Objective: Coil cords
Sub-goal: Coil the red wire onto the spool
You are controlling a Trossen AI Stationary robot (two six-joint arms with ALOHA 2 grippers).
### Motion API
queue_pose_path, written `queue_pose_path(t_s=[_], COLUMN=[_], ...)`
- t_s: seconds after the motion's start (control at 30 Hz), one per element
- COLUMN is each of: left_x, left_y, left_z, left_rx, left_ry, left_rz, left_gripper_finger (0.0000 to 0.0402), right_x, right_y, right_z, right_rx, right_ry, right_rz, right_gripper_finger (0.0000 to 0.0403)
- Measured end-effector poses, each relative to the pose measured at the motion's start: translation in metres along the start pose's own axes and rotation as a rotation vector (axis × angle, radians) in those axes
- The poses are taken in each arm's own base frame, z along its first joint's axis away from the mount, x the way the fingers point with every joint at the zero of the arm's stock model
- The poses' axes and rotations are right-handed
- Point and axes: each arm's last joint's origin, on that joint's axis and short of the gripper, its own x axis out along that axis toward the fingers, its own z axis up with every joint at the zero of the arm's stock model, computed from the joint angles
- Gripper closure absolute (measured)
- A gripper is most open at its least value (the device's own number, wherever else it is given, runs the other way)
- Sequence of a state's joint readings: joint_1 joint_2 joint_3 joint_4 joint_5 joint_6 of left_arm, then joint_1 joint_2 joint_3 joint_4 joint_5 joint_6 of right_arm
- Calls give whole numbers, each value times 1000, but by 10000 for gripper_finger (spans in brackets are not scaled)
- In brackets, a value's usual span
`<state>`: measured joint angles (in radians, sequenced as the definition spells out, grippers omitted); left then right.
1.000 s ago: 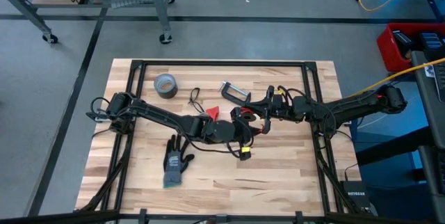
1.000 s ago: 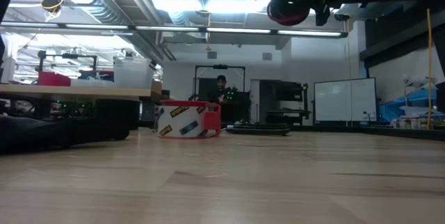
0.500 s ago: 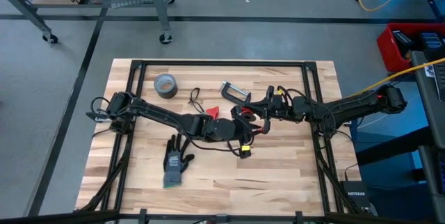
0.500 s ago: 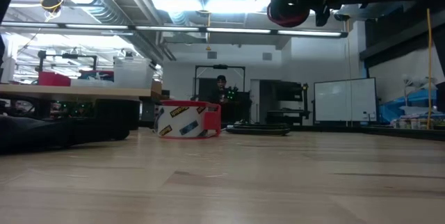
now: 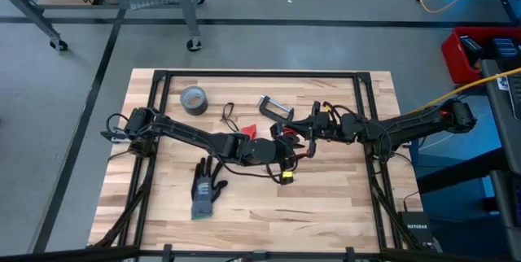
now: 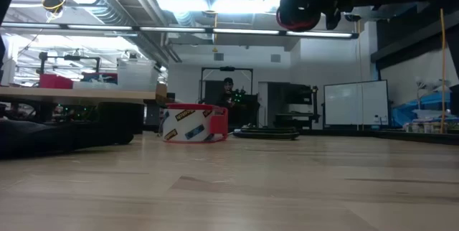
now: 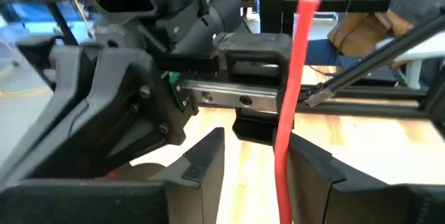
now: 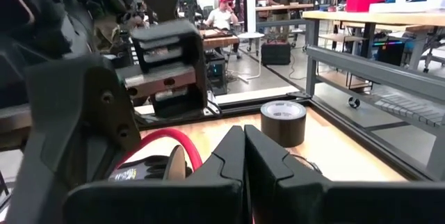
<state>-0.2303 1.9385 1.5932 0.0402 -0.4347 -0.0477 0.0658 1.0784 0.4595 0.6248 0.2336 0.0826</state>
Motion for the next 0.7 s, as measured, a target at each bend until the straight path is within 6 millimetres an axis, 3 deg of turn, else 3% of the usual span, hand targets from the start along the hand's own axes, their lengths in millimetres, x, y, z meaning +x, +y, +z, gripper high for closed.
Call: queue_pose_path(t_s=[0.23,0.7], left_x=[-10,-65], left_y=[-5,3], left_z=[3,23], left_rx=[94,163], left_ry=[23,146], left_rz=[-30,149], left_gripper_finger=[285,286], right_x=[0,0], right_y=[-1,0], right_z=[0,2], right_rx=[-2,2], right_ry=[0,-15], right_rz=[-12,-2], right_gripper_finger=[398,398])
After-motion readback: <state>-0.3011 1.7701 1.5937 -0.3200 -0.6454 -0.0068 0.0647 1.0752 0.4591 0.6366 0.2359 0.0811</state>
